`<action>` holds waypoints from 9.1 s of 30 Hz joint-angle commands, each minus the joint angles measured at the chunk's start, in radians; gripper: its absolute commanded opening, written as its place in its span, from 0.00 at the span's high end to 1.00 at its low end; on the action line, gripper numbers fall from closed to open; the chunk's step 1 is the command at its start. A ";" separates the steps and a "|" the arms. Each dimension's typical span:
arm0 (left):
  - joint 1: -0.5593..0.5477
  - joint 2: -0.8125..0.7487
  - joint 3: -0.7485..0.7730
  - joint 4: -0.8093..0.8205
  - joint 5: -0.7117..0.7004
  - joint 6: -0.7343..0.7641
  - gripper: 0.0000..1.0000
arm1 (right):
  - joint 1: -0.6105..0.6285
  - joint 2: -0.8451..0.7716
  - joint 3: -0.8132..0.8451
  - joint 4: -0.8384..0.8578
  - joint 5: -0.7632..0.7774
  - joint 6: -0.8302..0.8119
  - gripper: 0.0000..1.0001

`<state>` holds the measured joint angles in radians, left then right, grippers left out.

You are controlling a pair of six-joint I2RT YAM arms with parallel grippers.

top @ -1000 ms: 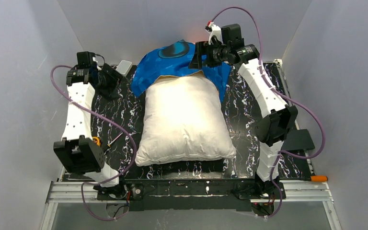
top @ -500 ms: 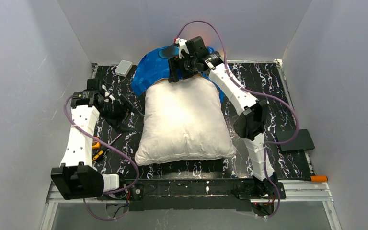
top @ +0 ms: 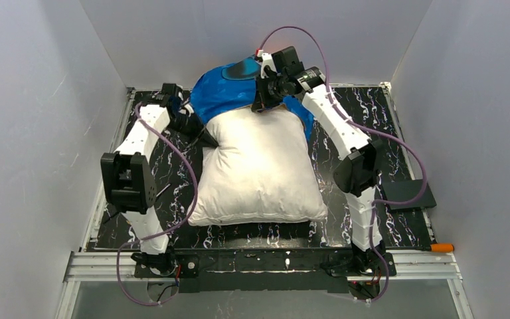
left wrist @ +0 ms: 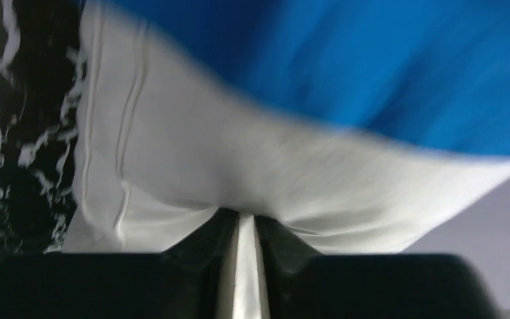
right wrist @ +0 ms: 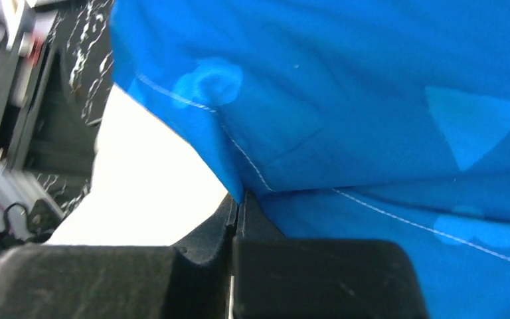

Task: Put the pillow into the pillowcase
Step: Stuff the pillow into the pillowcase.

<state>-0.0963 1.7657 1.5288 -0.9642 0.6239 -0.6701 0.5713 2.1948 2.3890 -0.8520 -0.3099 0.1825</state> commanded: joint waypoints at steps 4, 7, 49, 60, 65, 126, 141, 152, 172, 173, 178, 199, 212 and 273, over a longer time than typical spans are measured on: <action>-0.045 0.276 0.452 0.107 0.056 0.000 1.00 | 0.000 -0.269 -0.111 -0.107 -0.133 0.038 0.99; -0.099 0.432 0.719 0.106 0.044 -0.011 1.00 | 0.000 -0.310 -0.083 -0.169 -0.140 0.022 0.99; 0.122 -0.560 -0.558 0.278 0.025 -0.311 0.30 | 0.016 -0.162 -0.136 -0.069 0.647 -0.130 0.03; -0.025 -0.200 -0.255 0.396 -0.073 -0.228 0.74 | -0.200 -0.154 -0.049 -0.102 0.228 0.043 0.89; -0.124 0.021 0.012 0.430 -0.055 -0.260 0.85 | -0.203 -0.274 -0.160 -0.036 -0.102 0.083 0.99; -0.286 0.145 0.336 0.859 -0.197 -0.573 1.00 | 0.066 -0.174 -0.554 1.519 -0.768 1.071 0.99; -0.289 -0.123 0.124 0.824 -0.264 -0.514 1.00 | 0.027 -0.167 -0.312 0.510 -0.768 1.071 0.99; -0.252 -0.326 -0.134 0.756 -0.285 -0.505 1.00 | -0.044 -0.261 -0.109 -0.202 -0.768 1.071 0.99; -0.235 -0.344 -0.188 0.707 -0.193 -0.502 1.00 | -0.044 -0.635 -0.730 -0.205 0.294 0.083 0.00; -0.236 -0.343 -0.188 0.706 -0.188 -0.501 1.00 | -0.044 -0.629 -0.748 -0.173 0.302 0.082 0.00; -0.235 -0.355 -0.193 0.700 -0.174 -0.500 1.00 | -0.044 -0.528 -0.712 -0.062 0.462 0.069 0.00; -0.237 -0.310 -0.202 0.658 -0.157 -0.496 1.00 | -0.058 -0.535 -0.407 -0.075 -0.069 0.060 0.99; -0.314 -0.177 -0.063 0.723 -0.212 -0.572 1.00 | 0.039 -0.365 -0.466 0.589 -0.604 0.697 0.99; -0.304 -0.358 -0.214 0.525 -0.164 -0.449 1.00 | -0.134 -0.180 -0.052 0.185 -0.129 0.192 0.99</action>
<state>-0.4019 1.4132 1.2850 -0.4797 0.4068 -1.1294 0.4313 2.1288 2.3425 -0.7719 -0.2188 0.3096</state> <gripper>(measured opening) 0.045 0.031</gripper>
